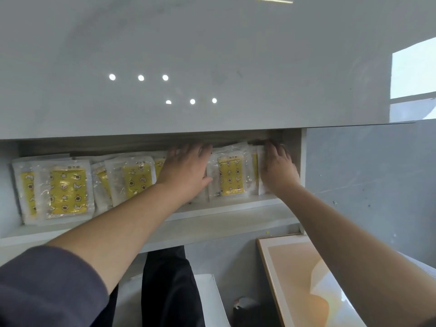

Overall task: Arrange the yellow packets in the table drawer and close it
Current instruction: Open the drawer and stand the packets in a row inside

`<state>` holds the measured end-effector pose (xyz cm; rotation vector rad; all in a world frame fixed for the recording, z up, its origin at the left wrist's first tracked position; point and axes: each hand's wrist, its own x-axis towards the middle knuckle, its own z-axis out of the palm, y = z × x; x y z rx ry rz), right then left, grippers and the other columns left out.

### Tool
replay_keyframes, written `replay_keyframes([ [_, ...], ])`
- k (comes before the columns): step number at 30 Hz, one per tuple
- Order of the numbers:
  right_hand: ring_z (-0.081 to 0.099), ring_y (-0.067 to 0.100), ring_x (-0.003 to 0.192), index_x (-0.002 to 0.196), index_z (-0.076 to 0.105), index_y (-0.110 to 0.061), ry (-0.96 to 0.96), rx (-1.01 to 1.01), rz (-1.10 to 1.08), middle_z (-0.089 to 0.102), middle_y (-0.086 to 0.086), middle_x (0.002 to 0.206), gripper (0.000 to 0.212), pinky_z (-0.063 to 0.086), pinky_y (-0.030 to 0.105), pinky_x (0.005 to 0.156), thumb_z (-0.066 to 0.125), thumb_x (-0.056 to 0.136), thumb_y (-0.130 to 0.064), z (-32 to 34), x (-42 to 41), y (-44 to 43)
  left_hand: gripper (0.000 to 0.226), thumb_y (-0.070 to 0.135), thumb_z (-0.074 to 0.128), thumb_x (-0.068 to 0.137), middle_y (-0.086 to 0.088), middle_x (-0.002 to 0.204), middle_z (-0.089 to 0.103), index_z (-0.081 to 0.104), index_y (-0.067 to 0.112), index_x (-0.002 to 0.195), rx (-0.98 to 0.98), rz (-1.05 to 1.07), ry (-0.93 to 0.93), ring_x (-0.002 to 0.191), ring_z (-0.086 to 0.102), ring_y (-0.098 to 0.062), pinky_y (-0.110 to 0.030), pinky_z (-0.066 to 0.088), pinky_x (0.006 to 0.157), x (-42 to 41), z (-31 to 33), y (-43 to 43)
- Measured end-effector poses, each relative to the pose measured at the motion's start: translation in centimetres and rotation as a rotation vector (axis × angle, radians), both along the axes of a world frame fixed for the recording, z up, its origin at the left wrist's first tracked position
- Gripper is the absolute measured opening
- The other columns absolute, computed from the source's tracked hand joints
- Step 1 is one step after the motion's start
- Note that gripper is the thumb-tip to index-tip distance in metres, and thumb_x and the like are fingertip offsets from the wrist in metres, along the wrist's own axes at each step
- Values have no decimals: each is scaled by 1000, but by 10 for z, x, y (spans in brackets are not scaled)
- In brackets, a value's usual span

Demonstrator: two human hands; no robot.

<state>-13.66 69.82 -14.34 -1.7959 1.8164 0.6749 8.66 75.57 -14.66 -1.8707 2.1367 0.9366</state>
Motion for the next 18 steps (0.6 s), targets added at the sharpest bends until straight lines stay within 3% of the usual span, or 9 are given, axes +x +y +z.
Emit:
replay_keyframes([
  [5,31,36,134,150,22,-20,-52,56,84,30,9,149,68,34,44,109,50,89,-13,2,-10,-5,78,57,61,83,-6,138,44,32,17,142,2,1,-33,123,45,-28,-43,34,102,-35,-5,-23],
  [11,33,29,133,148,25,-28,47,70,233,37,6,141,72,35,44,106,60,85,-30,7,-16,-16,70,38,69,83,-4,141,41,34,19,141,-16,-124,21,129,39,-26,-45,28,108,-52,-11,-24],
  [15,29,27,137,149,22,-25,-4,94,236,34,3,147,71,29,46,109,55,86,-24,11,-14,-19,72,27,67,85,0,150,35,29,20,146,-36,-105,119,138,31,-22,-42,20,113,-51,-7,-30],
  [18,27,26,139,149,25,-26,-83,119,215,35,2,148,69,28,49,111,50,85,-16,10,-9,-18,64,22,62,89,0,149,40,34,17,146,-27,-139,183,135,38,-20,-37,27,111,-49,-4,-34],
])
